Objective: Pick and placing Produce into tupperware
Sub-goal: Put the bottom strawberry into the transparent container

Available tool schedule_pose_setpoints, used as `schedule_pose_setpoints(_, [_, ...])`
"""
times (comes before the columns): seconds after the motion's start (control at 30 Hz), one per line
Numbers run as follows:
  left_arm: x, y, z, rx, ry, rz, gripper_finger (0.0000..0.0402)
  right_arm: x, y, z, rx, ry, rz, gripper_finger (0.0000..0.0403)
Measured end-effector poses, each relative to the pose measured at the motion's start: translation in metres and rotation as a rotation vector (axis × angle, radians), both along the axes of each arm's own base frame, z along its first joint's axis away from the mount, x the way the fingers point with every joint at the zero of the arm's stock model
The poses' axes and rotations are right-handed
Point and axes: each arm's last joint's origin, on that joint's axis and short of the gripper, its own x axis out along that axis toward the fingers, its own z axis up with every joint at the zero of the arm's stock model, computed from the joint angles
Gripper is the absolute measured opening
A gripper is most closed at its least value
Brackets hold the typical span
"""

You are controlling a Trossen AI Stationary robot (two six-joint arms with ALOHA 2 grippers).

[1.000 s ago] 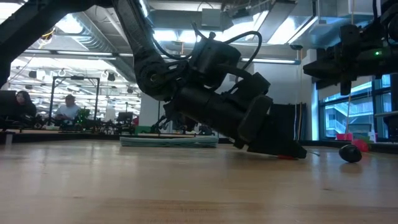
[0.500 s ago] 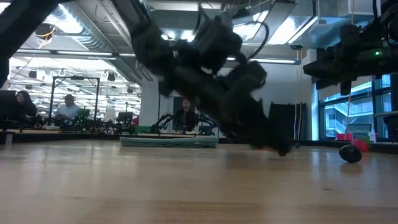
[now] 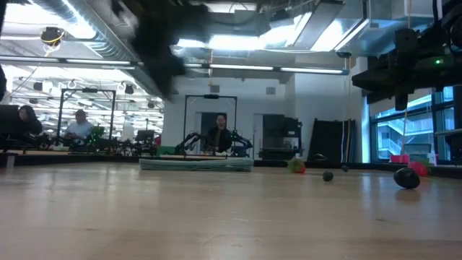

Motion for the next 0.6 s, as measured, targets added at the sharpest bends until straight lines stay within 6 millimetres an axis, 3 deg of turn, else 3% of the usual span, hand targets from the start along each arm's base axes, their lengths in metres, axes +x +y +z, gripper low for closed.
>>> schedule_pose_setpoints(0.23, [-0.060,-0.030,0.034,-0.046,0.216,0.203,0.0120,0.000,0.000,0.000,0.004,-0.003,0.000,0.0061])
schedule_pose_setpoints(0.6, [-0.092,-0.098,0.036,-0.107,0.351,0.357,0.0121,0.000,0.000,0.000,0.003,-0.003,0.001,0.0061])
